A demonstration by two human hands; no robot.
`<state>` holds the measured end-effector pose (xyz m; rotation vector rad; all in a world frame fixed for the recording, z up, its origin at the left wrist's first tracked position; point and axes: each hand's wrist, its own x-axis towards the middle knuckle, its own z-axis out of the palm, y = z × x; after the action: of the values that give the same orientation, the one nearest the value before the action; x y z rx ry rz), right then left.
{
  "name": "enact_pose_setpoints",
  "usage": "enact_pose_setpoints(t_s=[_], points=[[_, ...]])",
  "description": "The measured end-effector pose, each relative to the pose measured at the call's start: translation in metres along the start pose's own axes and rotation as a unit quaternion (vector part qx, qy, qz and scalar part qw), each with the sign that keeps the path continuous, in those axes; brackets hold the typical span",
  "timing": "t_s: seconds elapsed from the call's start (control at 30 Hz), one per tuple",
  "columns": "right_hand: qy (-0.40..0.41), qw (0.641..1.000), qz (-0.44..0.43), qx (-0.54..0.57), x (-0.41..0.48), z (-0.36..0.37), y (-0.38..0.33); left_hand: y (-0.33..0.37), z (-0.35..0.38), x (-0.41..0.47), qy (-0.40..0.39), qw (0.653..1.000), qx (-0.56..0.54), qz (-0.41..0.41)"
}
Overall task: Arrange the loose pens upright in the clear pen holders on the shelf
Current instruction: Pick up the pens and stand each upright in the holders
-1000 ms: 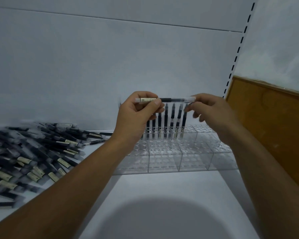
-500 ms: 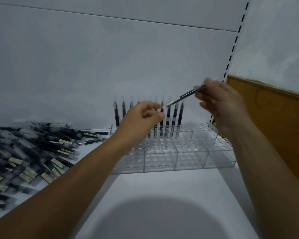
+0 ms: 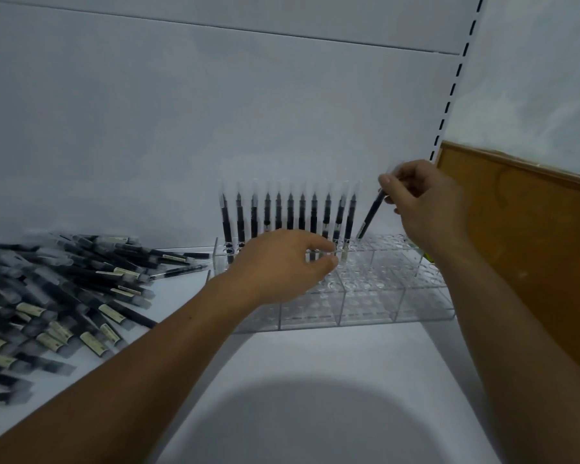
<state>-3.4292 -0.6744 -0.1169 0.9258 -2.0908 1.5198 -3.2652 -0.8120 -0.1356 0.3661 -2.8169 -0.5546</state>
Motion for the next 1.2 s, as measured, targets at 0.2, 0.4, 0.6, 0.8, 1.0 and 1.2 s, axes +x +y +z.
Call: enact_pose_setpoints(t_s=[0.2, 0.4, 0.6, 0.8, 1.0, 1.2], points=[[-0.055, 0.997, 0.01, -0.047, -0.004, 0.012, 0.007, 0.004, 0.002, -0.001, 0.01, 0.998, 0.06, -0.001], [-0.091, 0.99, -0.008, -0.112, -0.004, 0.015, 0.007, 0.004, 0.004, 0.0, 0.016, 0.996, 0.083, 0.006], [-0.155, 0.974, 0.019, -0.166, -0.005, 0.015, 0.012, 0.004, 0.005, 0.001, 0.013, 0.995, 0.093, 0.013], [-0.168, 0.963, 0.023, -0.207, -0.009, 0.013, 0.008, 0.005, 0.002, 0.001, 0.004, 0.996, 0.085, 0.02], [-0.132, 0.978, 0.043, -0.157, -0.014, -0.001, -0.002, 0.013, -0.008, 0.003, -0.036, 0.992, 0.112, 0.044], [-0.119, 0.987, -0.017, -0.104, -0.022, 0.0, -0.038, -0.017, -0.042, -0.04, 0.011, 0.991, 0.134, 0.025]])
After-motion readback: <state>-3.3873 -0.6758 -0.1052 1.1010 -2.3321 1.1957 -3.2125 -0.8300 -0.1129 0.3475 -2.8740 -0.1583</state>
